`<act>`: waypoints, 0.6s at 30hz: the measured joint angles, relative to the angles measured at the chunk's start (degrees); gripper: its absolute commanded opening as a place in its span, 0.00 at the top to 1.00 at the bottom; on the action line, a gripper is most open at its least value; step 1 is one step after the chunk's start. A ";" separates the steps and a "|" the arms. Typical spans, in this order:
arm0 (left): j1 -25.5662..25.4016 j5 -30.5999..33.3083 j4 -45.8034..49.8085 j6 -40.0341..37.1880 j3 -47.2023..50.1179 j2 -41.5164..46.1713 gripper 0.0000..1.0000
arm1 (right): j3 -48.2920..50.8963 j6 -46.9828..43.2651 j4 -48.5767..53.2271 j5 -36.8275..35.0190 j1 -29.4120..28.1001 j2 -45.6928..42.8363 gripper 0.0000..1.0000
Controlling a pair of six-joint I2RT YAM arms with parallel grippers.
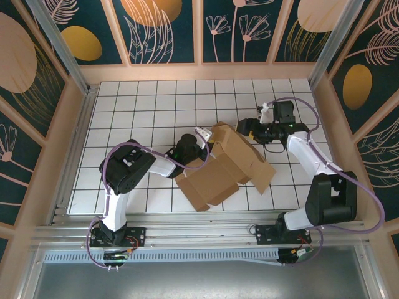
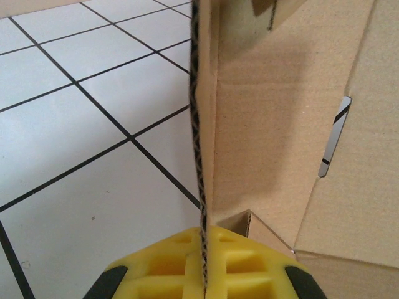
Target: Fold the paper box
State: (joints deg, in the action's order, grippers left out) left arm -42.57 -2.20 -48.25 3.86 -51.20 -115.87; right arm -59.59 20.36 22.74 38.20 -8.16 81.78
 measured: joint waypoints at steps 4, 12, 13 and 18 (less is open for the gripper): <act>0.00 0.17 0.52 -0.26 -0.31 0.00 1.00 | -0.11 1.01 0.33 -0.17 -0.04 0.04 0.36; 0.00 0.17 0.90 -0.48 -0.35 0.33 1.00 | 1.27 1.01 0.72 -2.38 -1.01 0.52 0.41; 0.00 0.13 1.01 -0.46 -0.35 0.44 1.00 | 1.29 1.01 0.76 -2.64 -1.29 0.52 0.41; 0.09 -1.01 3.45 0.68 -0.98 1.20 1.00 | 1.29 1.01 0.70 -4.09 -2.54 0.52 0.43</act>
State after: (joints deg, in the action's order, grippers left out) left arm -42.48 -3.20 -44.80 4.54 -52.18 -114.67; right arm -58.30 21.37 23.44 34.11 -10.70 82.30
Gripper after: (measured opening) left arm 0.043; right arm 0.585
